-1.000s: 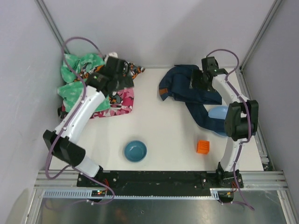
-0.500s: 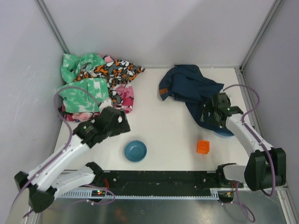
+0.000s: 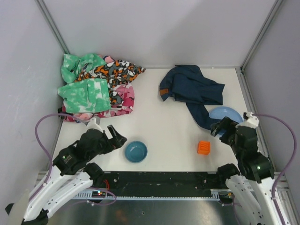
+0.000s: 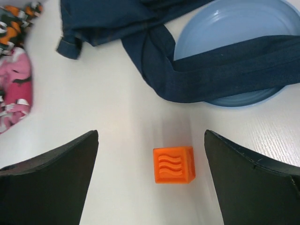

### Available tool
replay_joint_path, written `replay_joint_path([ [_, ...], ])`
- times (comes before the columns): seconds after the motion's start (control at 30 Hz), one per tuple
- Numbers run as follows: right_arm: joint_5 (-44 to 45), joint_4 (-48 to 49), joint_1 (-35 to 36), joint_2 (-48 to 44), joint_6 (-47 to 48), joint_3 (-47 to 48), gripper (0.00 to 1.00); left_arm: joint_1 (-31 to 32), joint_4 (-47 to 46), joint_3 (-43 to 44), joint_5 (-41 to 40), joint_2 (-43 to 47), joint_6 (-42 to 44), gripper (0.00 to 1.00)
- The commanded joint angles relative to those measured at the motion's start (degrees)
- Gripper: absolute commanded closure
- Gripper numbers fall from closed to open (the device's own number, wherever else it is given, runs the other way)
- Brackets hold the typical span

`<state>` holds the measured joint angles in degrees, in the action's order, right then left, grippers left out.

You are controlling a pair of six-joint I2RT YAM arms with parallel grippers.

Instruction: Pick out a specific cloth from the pile

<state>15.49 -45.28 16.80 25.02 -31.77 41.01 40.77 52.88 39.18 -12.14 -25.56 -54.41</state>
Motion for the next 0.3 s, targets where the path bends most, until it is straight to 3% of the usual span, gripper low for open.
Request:
replay_joint_path([
  [0.0,-2.3,-2.0,0.3,-7.4,-0.5,-0.9,0.01,0.4,2.6,0.6,0.3,-0.3,-1.9,0.0],
  [0.27,-0.2,-2.5,0.3,-13.1,-1.1,-1.0,0.01,0.4,6.9,3.5,-2.1,-0.4,-1.6,0.0],
])
